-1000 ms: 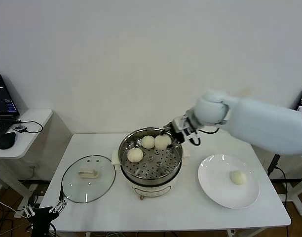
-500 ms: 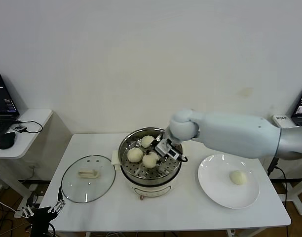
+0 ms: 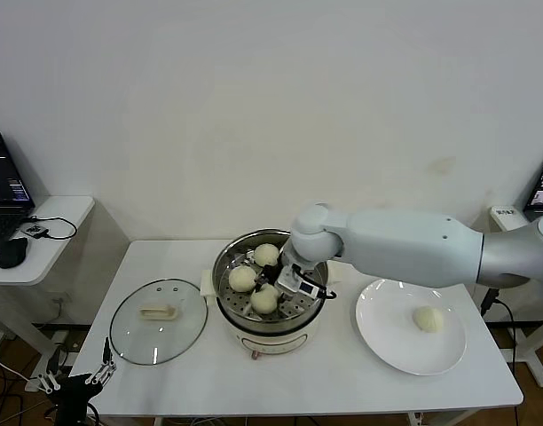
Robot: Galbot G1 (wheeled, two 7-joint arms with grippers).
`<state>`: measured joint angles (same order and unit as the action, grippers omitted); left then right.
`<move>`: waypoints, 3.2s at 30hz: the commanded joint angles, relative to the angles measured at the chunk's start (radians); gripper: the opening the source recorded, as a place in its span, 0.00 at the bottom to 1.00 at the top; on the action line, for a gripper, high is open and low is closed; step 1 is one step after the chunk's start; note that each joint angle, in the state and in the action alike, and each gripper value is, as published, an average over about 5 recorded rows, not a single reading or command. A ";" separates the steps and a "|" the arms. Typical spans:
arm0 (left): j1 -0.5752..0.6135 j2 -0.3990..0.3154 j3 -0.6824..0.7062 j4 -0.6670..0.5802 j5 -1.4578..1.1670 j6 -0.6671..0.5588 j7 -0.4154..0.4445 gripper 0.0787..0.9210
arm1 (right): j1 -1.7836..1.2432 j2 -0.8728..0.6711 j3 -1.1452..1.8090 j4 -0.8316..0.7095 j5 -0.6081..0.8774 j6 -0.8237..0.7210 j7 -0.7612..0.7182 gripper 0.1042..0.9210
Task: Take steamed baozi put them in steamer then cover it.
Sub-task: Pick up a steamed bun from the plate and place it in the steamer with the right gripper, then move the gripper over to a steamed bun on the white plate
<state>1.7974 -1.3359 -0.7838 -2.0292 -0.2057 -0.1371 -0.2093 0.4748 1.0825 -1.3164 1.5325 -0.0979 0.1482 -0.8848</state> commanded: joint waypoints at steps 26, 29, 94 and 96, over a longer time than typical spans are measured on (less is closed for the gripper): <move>-0.023 0.048 0.003 0.004 -0.008 0.005 0.007 0.88 | -0.043 -0.702 0.238 0.134 0.192 -0.372 -0.150 0.88; -0.030 0.054 0.010 0.007 -0.008 0.006 0.007 0.88 | -0.122 -0.751 0.277 0.121 0.146 -0.372 -0.150 0.88; -0.004 0.040 -0.017 0.006 -0.004 0.006 0.007 0.88 | -0.851 -0.525 0.868 -0.248 -0.220 -0.331 -0.059 0.72; -0.003 0.040 -0.018 0.005 -0.004 0.005 0.007 0.88 | -0.848 -0.528 0.868 -0.246 -0.219 -0.330 -0.062 0.69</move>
<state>1.7931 -1.2965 -0.8004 -2.0216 -0.2100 -0.1306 -0.2016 -0.3720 0.5461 -0.4524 1.2926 -0.3143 -0.1832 -0.9450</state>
